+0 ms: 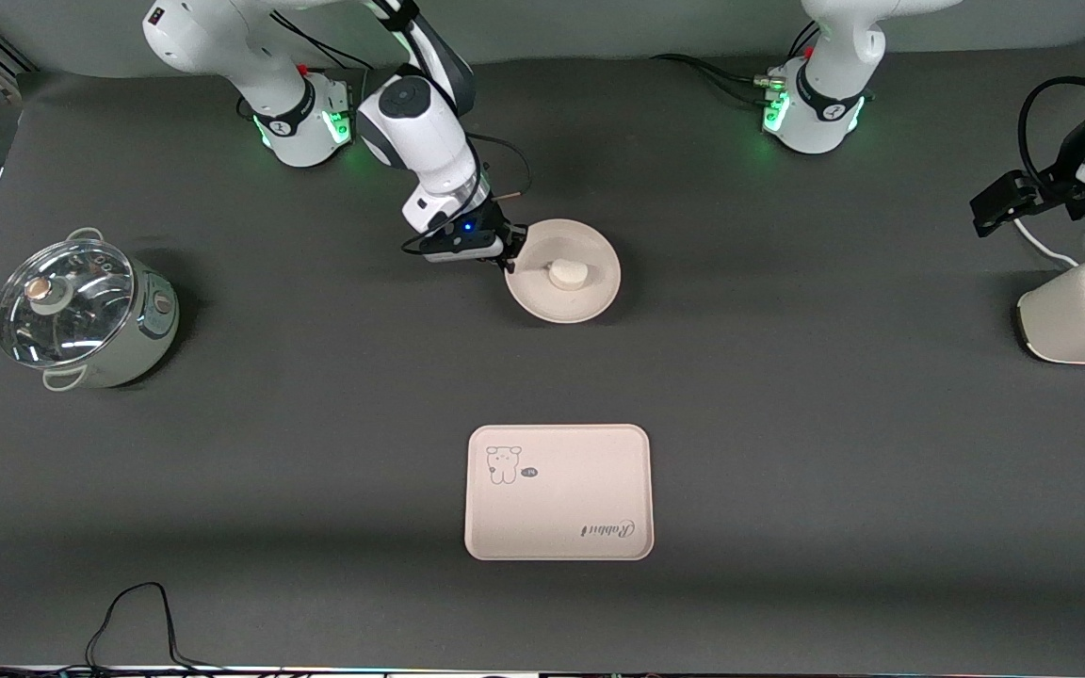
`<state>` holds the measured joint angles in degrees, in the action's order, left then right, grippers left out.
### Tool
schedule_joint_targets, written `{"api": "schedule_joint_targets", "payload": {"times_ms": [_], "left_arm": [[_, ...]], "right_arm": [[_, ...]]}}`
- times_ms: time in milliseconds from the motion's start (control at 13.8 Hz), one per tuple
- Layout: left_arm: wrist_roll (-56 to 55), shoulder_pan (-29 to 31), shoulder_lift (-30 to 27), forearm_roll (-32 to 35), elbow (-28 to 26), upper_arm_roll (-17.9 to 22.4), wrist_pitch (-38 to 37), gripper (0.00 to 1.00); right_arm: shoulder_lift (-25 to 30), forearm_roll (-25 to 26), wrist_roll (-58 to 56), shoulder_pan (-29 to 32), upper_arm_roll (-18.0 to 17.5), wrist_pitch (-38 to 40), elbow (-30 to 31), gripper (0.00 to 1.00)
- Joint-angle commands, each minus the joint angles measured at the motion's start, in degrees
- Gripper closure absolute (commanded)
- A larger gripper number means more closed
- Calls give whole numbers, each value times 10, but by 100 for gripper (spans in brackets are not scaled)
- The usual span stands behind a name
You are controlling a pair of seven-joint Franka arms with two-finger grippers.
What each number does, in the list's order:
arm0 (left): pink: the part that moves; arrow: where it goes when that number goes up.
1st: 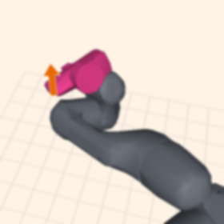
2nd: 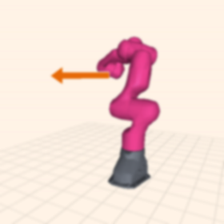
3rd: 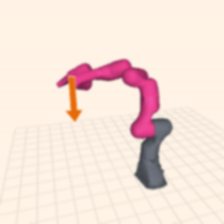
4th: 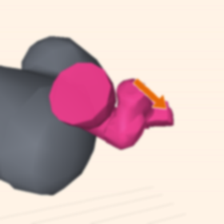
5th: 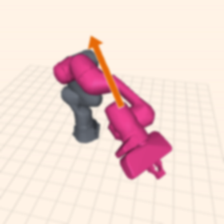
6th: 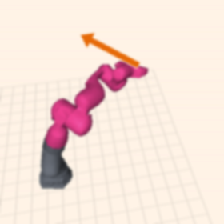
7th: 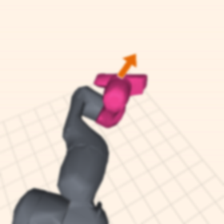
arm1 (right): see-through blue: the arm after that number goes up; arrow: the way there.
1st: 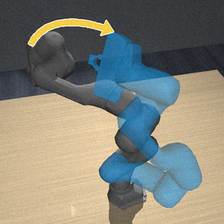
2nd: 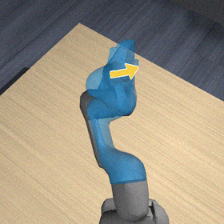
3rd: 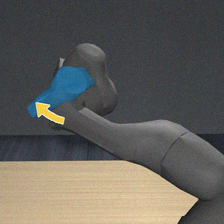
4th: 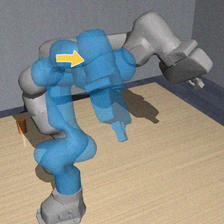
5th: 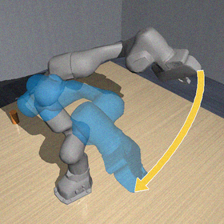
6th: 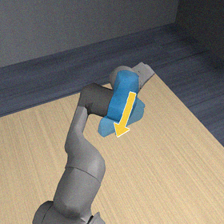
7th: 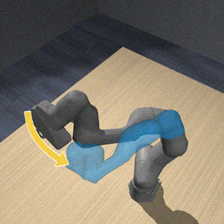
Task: Place bun in plate and plate on tray
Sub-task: 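Close the right gripper on the plate rim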
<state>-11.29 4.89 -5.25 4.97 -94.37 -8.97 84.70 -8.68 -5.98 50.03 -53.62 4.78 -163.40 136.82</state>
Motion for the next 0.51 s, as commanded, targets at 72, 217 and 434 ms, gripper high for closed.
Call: {"api": "schedule_joint_targets", "payload": {"times_ms": [72,217,434], "left_arm": [[3,-2,11,1,13,-2,-16,0],[6,-3,16,1,12,-3,-17,0],[7,-2,16,1,12,-3,-18,0]], "right_arm": [[27,-80,-83,13,-1,67,-31,100],[24,-133,-132,17,-1,67,-35,100],[-17,-133,-146,27,-1,68,-81,100]]}}
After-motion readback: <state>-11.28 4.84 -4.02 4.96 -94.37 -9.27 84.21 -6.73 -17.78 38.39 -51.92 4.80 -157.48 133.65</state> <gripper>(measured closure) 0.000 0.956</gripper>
